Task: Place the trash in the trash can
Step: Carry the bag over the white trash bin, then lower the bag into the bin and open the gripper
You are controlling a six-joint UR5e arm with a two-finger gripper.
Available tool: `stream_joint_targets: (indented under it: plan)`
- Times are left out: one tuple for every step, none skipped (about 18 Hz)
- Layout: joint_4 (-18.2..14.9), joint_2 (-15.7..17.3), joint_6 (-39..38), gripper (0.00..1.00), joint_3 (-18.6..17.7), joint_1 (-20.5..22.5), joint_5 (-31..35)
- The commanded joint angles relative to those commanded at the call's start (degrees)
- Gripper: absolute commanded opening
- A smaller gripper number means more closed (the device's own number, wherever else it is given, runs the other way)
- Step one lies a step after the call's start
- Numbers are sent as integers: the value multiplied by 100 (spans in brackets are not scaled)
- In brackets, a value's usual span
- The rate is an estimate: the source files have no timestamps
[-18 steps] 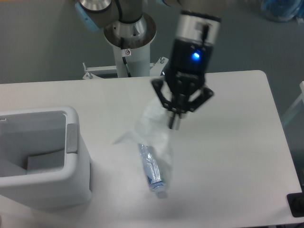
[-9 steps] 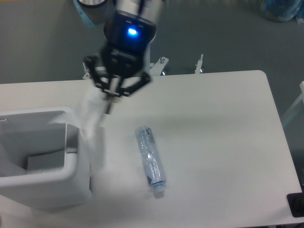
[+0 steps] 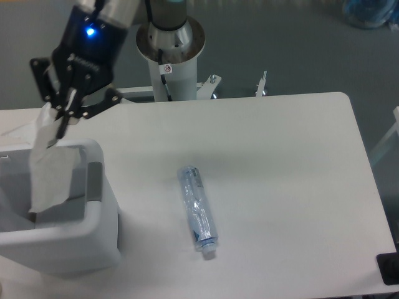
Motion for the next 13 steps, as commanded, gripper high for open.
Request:
stream_joint_targets:
  plan:
    - [9, -62, 0, 16, -9, -27, 9]
    - [9, -115, 0, 16, -9, -62, 26]
    - [9, -167, -17, 16, -9, -97, 35]
    - [0, -194, -17, 16, -17, -141, 44]
    - [0, -238, -9, 16, -44, -167, 105]
    - [9, -273, 0, 16, -61, -211, 201]
    - [9, -334, 9, 16, -62, -246, 298]
    - [9, -396, 9, 16, -62, -290, 395]
    - [9, -431, 9, 16, -70, -308, 474]
    - [9, -484, 18, 16, -62, -308, 536]
    - [9, -536, 18, 16, -70, -317, 606]
    - [9, -563, 26, 16, -70, -343, 641]
    - [0, -607, 35, 16, -70, -370, 650]
